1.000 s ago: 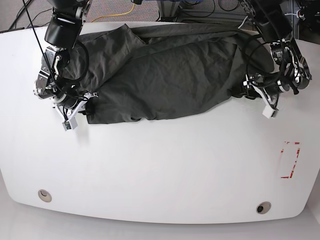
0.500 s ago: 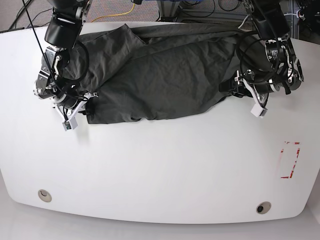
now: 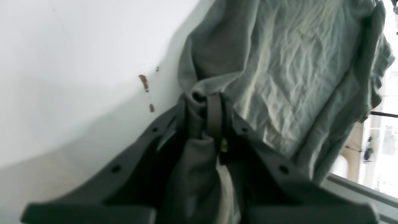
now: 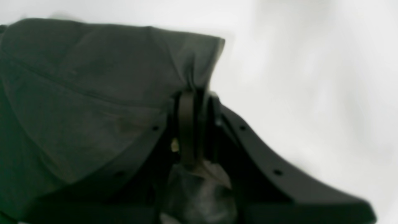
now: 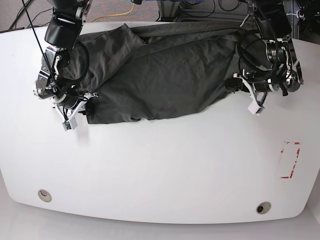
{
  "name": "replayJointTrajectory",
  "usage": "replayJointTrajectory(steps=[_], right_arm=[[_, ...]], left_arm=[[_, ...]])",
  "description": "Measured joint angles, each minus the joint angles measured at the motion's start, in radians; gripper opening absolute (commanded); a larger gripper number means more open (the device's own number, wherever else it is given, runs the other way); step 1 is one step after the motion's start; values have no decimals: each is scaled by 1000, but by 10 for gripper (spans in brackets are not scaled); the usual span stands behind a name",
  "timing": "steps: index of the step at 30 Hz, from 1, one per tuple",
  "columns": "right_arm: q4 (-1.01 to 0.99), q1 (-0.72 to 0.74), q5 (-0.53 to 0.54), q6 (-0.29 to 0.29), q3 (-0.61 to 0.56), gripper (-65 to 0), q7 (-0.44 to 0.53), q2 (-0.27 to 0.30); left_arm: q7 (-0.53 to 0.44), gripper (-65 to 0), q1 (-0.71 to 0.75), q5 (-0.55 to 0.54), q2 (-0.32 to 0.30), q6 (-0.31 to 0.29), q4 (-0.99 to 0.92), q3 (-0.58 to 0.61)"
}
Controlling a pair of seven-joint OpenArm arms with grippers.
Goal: Layout the t-shirt on the table in an organized manner, then fold the t-shirt properly
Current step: 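Pull the shirt taut between both grippers, stretching it lengthwise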
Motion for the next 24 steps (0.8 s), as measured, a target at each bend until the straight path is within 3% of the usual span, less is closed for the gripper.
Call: replayJointTrajectory(steps=[11,24], right_arm=[[101,-14,-15,0,0,-585,-29,-2],[343,3,-12,3,3,-585,-170,4]], left_arm=[[8,-596,-68,18,2,0,235,46],[32,-596,-143,19,-32,0,308,48]])
